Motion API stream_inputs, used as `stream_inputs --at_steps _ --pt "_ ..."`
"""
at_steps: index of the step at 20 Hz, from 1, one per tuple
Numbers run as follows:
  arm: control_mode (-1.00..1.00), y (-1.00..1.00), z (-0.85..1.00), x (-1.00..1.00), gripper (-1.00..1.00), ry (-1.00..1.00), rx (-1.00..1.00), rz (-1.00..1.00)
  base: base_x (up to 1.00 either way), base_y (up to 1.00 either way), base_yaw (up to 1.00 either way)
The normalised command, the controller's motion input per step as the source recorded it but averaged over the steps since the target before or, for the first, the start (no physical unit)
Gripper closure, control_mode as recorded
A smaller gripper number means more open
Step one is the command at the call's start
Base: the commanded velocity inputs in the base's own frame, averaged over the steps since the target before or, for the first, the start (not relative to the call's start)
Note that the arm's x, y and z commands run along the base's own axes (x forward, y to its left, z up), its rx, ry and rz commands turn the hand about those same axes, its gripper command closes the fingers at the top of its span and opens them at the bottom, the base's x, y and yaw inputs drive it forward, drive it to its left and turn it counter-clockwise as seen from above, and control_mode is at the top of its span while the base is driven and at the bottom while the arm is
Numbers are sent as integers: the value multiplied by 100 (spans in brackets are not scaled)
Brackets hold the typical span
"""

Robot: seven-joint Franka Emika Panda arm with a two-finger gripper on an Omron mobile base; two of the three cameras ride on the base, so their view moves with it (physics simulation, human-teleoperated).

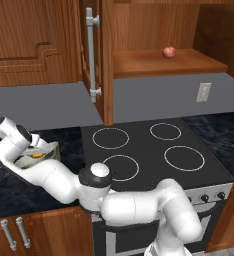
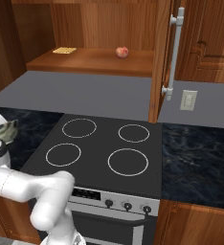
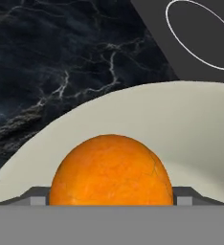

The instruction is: Open the cabinet. Pick the orange and peach from the cabinet and place them into the bowl. Then close the cabinet.

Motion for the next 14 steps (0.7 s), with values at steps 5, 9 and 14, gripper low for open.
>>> stream_inputs --at_steps 5,9,14 --pt "-100 12 -14 -1 -100 0 -2 0 0 0 0" --pt "-100 0 0 -3 -100 0 0 0 0 0 0" --pt "-100 0 43 -74 -100 -24 0 0 0 0 0"
